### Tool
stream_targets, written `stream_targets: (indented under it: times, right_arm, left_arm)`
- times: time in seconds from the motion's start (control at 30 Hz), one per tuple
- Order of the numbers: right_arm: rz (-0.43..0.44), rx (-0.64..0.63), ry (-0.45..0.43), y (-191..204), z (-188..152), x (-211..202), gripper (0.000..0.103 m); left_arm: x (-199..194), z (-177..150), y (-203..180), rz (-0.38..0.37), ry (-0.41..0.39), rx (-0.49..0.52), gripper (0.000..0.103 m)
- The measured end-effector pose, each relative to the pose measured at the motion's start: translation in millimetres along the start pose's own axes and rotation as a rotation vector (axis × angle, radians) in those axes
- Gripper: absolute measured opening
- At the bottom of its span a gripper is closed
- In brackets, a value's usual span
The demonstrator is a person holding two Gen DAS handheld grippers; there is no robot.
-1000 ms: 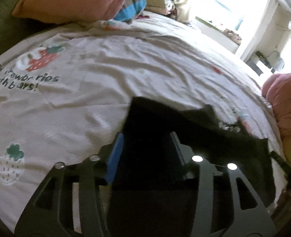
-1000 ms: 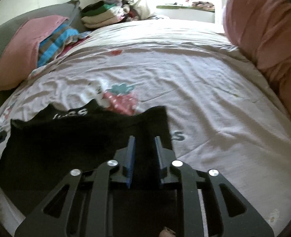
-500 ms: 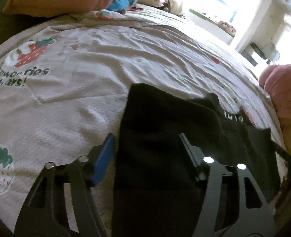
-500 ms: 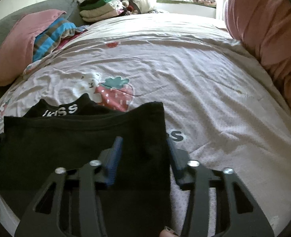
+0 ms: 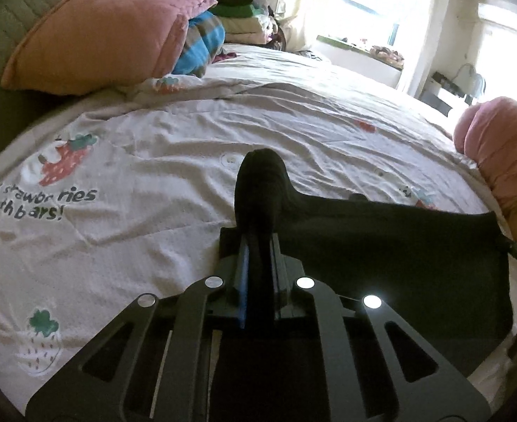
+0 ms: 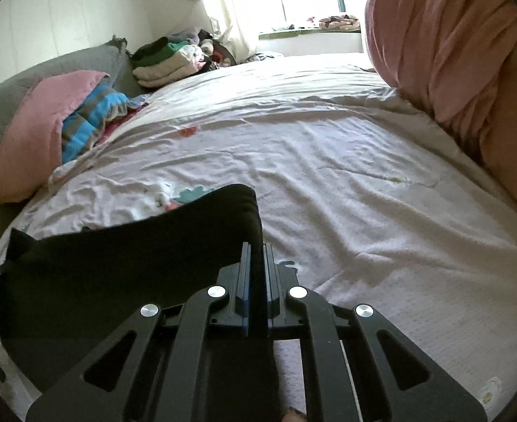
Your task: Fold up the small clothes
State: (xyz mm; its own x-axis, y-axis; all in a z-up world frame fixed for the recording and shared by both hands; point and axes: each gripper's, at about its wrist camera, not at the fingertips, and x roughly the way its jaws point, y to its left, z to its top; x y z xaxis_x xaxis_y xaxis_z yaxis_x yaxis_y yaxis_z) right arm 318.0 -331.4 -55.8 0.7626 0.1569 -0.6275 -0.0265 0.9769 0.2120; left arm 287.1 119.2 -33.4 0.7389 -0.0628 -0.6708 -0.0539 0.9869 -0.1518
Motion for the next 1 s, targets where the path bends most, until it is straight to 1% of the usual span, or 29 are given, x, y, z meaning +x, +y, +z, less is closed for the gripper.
stream_targets:
  times: [0.2, 0.33, 0.47, 0.53, 0.57, 0.6, 0.63, 0.67, 0.73, 0.77, 0.83, 0.9, 0.93, 1.0]
  right_arm:
    - [-0.025, 0.015, 0.025, -1.1, -8.2, 7.5, 0.005]
    - [-0.041, 0.013, 0.03, -1.1, -10.1, 8.8, 0.005]
    - [-0.065, -0.006, 0.045, 3.6, -13.2, 10.9, 0.006]
    - [-0.094, -0.026, 0.045, 6.1, -14.9, 9.5, 0.007]
    - [-0.106, -0.048, 0.045, 8.9, -15.6, 8.5, 0.011]
    - [-0.119, -0.061, 0.046, 10.4, -16.5, 7.9, 0.021]
    - [-0.138, -0.078, 0.049, 12.5, -18.0, 6.2, 0.027]
    - [-0.139, -0.08, 0.051, 12.5, -18.7, 5.0, 0.027]
    - [-0.133, -0.083, 0.054, 13.1, -20.2, 0.5, 0.032]
    - [-0.131, -0.089, 0.056, 14.3, -21.3, -2.6, 0.033]
    - [-0.122, -0.1, 0.056, 16.7, -23.8, -8.8, 0.038]
    - [-0.108, -0.107, 0.061, 19.7, -27.4, -16.4, 0.04]
    - [-0.096, -0.109, 0.064, 21.3, -29.4, -19.8, 0.043]
    - [-0.08, -0.122, 0.076, 25.3, -34.2, -24.6, 0.047]
  left_arm:
    - [15.4, -7.4, 5.4, 0.002, 0.046, -0.009, 0.004]
    - [14.5, -7.8, 5.3, -0.001, 0.048, -0.007, 0.005]
    - [13.1, -7.8, 4.1, 0.01, 0.048, 0.002, 0.008]
    - [12.2, -7.9, 5.0, 0.018, 0.049, -0.003, 0.008]
    - [10.8, -8.2, 6.1, 0.024, 0.048, -0.01, 0.008]
    - [9.7, -8.3, 7.1, 0.021, 0.047, -0.014, 0.008]
    - [7.7, -8.4, 8.1, 0.02, 0.044, -0.018, 0.008]
    - [6.5, -8.3, 8.6, 0.025, 0.043, -0.018, 0.01]
    - [3.7, -8.7, 8.0, 0.026, 0.043, -0.017, 0.016]
    - [1.4, -9.0, 7.6, 0.029, 0.041, -0.016, 0.02]
    - [-1.7, -9.3, 7.1, 0.035, 0.039, -0.013, 0.024]
    - [-5.7, -10.5, 6.6, 0.045, 0.043, -0.009, 0.03]
    - [-7.7, -11.0, 6.9, 0.049, 0.046, -0.009, 0.032]
    - [-13.7, -12.7, 8.0, 0.042, 0.047, -0.018, 0.033]
